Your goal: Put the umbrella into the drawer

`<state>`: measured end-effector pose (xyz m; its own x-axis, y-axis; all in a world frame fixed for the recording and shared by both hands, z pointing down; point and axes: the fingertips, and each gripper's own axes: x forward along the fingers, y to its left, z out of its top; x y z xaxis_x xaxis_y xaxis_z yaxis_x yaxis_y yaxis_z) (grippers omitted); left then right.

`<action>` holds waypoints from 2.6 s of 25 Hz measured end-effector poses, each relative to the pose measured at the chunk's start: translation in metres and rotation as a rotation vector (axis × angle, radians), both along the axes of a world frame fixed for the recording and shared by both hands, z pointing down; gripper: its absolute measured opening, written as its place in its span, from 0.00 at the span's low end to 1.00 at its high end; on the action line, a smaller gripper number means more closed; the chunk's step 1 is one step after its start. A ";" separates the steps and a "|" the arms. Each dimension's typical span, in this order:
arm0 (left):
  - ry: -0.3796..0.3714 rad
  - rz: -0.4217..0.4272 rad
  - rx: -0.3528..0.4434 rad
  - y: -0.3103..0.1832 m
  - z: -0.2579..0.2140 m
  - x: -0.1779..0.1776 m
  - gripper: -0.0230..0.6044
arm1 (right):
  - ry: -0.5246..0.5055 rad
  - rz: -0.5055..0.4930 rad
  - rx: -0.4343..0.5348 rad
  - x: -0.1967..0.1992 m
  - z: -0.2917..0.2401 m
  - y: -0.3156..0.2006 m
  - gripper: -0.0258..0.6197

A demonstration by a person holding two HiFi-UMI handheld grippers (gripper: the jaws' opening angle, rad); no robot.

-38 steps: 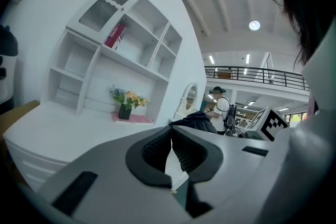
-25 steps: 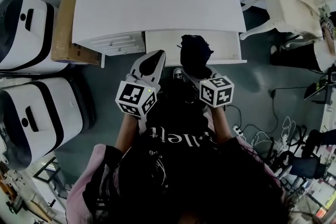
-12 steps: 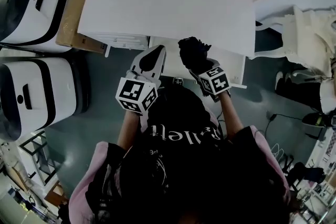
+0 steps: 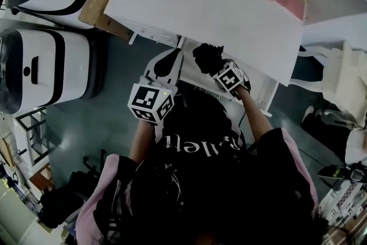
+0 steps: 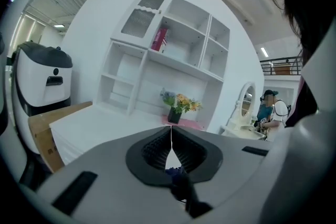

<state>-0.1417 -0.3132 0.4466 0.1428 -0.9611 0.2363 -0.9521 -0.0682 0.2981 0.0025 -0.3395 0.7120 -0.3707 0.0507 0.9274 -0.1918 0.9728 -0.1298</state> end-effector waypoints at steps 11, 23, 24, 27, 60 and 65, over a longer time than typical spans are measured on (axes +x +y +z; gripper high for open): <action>-0.032 -0.075 -0.027 0.004 0.002 -0.019 0.06 | 0.092 -0.021 -0.007 -0.010 0.071 -0.002 0.48; -0.040 -0.024 -0.048 -0.004 0.008 -0.009 0.06 | 0.183 -0.012 -0.017 0.007 0.104 -0.006 0.48; -0.043 -0.017 -0.049 -0.004 0.008 -0.008 0.06 | 0.184 -0.009 -0.021 0.007 0.104 -0.006 0.48; -0.049 -0.004 -0.057 -0.001 0.009 -0.006 0.06 | 0.197 0.020 -0.013 0.007 0.106 -0.007 0.48; -0.021 0.243 0.015 0.046 0.000 -0.009 0.06 | -0.458 0.704 0.154 0.001 -0.119 0.022 0.48; -0.014 0.333 0.040 0.065 -0.006 0.001 0.06 | -0.685 0.827 0.190 -0.005 -0.189 0.042 0.48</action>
